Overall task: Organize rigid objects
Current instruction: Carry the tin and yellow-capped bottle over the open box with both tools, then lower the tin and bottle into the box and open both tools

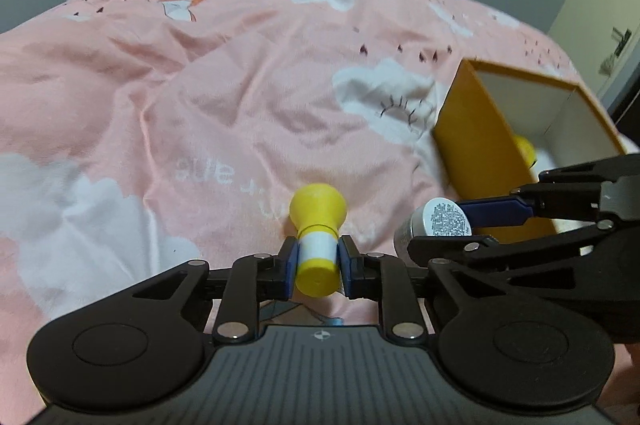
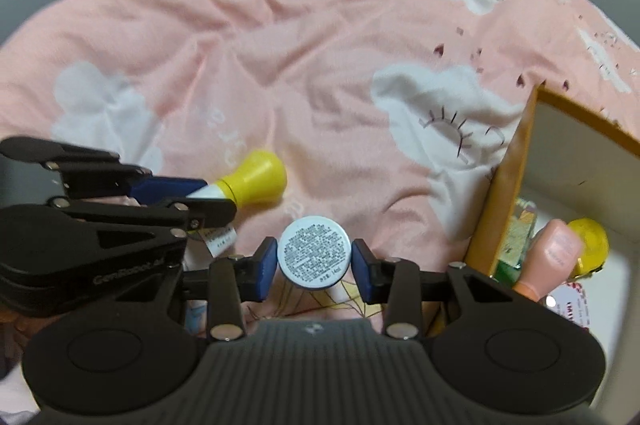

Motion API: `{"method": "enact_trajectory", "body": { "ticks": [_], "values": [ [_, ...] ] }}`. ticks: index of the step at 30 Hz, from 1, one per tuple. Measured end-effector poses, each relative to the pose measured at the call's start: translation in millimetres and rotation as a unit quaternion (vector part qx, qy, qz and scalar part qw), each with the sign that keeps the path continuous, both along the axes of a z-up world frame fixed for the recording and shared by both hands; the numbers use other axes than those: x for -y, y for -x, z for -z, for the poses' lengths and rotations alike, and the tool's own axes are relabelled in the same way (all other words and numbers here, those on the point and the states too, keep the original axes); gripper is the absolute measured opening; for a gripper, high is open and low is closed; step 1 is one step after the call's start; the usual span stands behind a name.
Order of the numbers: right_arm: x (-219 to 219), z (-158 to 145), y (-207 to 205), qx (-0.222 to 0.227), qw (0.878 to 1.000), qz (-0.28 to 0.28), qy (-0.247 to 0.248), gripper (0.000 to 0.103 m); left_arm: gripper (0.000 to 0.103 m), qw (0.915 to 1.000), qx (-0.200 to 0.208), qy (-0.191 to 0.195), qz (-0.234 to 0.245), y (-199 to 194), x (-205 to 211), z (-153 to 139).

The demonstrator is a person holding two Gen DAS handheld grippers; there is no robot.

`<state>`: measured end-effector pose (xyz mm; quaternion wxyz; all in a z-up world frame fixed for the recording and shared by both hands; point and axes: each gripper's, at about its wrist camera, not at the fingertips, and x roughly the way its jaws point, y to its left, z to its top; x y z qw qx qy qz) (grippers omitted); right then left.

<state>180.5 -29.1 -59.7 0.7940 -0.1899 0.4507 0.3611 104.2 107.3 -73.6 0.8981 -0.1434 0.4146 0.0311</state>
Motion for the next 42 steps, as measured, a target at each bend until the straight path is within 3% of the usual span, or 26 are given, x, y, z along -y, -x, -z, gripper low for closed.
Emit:
{"method": "enact_trajectory", "body": {
  "ticks": [11, 19, 26, 33, 42],
  "values": [
    [44, -65, 14, 0.058, 0.996, 0.028, -0.057, 0.040, 0.024, 0.9983, 0.054, 0.006, 0.022, 4, 28, -51],
    [96, -86, 6, 0.095, 0.993, 0.067, -0.025, 0.040, 0.024, 0.9935, 0.084, 0.013, 0.076, -13, 74, -81],
    [140, -74, -12, 0.087, 0.991, 0.092, 0.040, 0.040, 0.024, 0.9846, 0.090, 0.017, 0.149, -42, 129, -87],
    [173, -53, -33, 0.069, 0.989, 0.080, 0.107, 0.040, 0.024, 0.9729, 0.071, 0.019, 0.219, -71, 180, -69],
    [188, -24, -63, 0.079, 0.984, 0.024, 0.159, 0.040, 0.024, 0.9697, 0.028, 0.017, 0.242, -102, 203, -39]
  ]
}}
